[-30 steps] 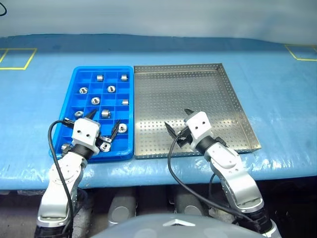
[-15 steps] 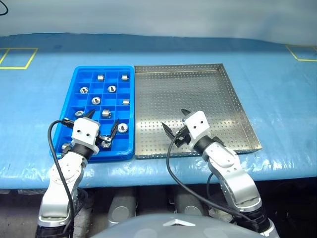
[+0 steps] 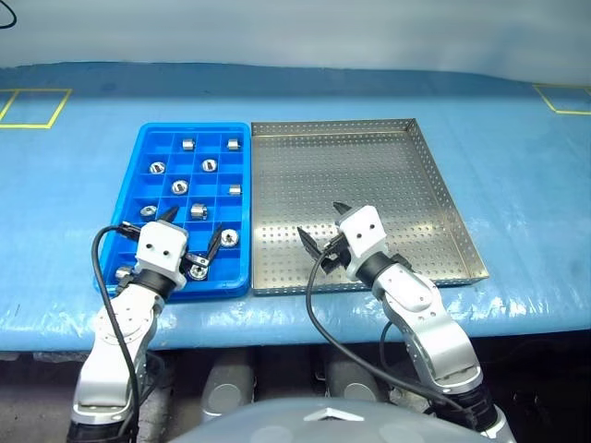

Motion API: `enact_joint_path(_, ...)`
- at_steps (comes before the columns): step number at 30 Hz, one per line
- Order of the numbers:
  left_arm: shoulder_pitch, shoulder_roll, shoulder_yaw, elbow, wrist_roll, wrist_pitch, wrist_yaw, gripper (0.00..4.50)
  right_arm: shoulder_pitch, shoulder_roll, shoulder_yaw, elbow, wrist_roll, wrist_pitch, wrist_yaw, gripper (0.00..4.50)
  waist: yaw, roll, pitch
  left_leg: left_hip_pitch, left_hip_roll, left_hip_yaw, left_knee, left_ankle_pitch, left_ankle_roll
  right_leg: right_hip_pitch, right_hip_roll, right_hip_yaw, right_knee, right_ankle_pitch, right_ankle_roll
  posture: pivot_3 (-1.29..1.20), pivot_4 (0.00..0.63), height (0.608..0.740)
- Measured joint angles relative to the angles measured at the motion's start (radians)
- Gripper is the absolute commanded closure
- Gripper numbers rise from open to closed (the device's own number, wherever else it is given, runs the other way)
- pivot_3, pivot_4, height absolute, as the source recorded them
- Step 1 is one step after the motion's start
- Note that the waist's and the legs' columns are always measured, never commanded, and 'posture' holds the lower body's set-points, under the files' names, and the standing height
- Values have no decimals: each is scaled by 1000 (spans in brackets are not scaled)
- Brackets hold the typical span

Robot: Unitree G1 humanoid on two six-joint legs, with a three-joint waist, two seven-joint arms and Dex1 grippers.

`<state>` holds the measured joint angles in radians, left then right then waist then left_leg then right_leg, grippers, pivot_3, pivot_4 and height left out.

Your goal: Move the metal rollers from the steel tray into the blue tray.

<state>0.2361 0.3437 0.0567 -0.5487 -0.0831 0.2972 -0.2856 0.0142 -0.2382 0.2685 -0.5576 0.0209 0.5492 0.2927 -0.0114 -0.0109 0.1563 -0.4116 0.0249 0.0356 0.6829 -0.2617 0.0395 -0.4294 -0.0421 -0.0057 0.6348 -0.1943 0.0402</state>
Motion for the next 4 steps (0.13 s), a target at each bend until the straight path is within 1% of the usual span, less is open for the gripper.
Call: enact_joint_path(4, 2, -1, 0, 0, 0, 0, 0, 29, -3, 2, -4, 1, 8, 4, 4, 41, 0, 0, 0, 0, 0, 0, 0, 0, 0, 0, 0, 0, 0, 0, 0, 4, 150, 740)
